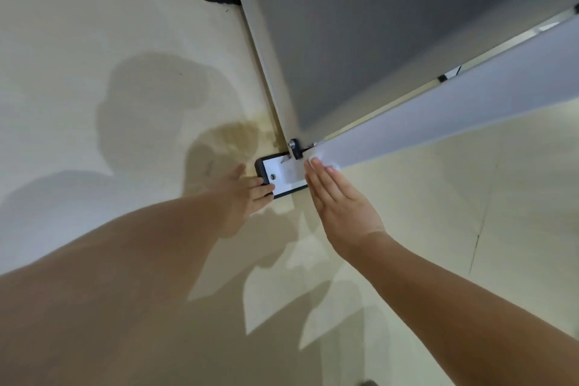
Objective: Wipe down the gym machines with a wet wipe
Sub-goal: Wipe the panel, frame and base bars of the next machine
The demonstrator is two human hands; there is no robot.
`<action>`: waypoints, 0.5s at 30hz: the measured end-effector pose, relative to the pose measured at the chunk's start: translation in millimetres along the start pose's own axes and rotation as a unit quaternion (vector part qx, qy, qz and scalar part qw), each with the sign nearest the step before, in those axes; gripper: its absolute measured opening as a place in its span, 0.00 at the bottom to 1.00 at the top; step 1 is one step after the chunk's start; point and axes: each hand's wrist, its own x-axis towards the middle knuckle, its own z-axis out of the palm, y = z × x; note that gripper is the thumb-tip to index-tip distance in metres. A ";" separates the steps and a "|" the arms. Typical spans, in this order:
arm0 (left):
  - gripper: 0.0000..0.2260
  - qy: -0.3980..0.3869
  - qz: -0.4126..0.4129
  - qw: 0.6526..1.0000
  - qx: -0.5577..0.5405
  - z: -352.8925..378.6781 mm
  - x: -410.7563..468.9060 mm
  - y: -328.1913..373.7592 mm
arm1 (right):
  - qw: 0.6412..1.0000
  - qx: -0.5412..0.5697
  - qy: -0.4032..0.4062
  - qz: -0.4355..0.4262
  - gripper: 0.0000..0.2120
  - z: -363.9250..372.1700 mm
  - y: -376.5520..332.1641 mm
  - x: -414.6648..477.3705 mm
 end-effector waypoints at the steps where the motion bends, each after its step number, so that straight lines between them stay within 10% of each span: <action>1: 0.36 -0.021 -0.009 1.000 0.006 0.5 0.0 2.7 | 1.000 -0.005 -0.008 -0.017 0.32 0.2 -6.7 8.5; 15: 0.35 -0.058 -0.045 0.997 -0.001 -12.3 11.6 9.6 | 0.999 -0.014 -0.027 -0.011 0.33 -8.2 1.8 2.0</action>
